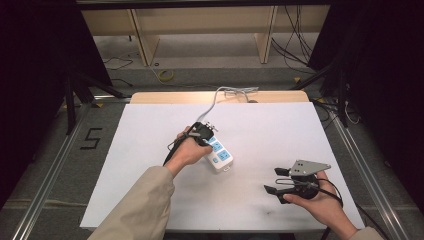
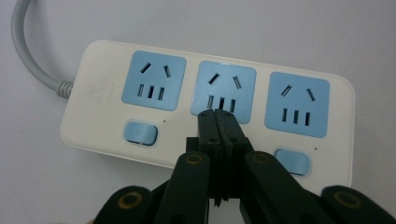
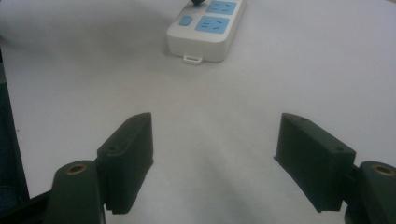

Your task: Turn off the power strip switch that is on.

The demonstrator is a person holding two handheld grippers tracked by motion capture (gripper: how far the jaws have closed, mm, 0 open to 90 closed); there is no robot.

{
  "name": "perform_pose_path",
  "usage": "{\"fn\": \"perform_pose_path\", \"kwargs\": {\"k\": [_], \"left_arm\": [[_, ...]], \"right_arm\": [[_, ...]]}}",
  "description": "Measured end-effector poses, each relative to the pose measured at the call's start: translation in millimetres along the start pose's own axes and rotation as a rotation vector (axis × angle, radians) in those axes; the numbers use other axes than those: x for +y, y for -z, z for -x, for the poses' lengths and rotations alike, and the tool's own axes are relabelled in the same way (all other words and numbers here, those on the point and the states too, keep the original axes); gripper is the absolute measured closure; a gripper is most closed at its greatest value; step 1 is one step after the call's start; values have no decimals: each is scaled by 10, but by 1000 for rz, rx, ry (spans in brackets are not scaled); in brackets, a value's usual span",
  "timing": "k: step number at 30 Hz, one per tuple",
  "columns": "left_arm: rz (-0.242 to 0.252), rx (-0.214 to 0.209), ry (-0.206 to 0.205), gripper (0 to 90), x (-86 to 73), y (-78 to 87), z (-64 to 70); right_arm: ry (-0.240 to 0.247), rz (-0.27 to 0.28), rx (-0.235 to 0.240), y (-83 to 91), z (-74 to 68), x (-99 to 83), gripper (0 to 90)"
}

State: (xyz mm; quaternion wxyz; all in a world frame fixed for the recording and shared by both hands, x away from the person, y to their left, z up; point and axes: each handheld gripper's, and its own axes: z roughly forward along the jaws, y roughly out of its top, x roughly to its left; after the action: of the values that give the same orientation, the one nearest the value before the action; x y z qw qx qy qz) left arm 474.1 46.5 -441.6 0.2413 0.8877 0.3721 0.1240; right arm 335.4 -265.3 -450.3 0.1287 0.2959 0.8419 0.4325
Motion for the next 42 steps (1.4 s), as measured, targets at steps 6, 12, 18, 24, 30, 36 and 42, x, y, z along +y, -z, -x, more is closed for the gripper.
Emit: {"fn": "perform_pose_path", "kwargs": {"k": [6,12,18,24,30,36,42], "left_arm": [[-6,0,5,898,7,-2,0],[-24,15,-10,898,26,-3,20],[-58,-6,-9,899,50,4,26],[-52,5,1,899,92,-25,60],[-60,2,14,899,90,-19,51],[-68,-1,22,899,87,-12,32],[-69,0,31,899,93,-16,36]], "right_arm": [[1,-1,1,0,2,0,278],[2,5,0,7,-4,-1,278],[2,5,-1,11,-6,-2,278],[3,7,-1,14,-9,-2,278],[2,7,-1,23,-4,-9,278],[3,7,0,25,-10,-5,277],[2,7,2,19,-13,-5,278]]}}
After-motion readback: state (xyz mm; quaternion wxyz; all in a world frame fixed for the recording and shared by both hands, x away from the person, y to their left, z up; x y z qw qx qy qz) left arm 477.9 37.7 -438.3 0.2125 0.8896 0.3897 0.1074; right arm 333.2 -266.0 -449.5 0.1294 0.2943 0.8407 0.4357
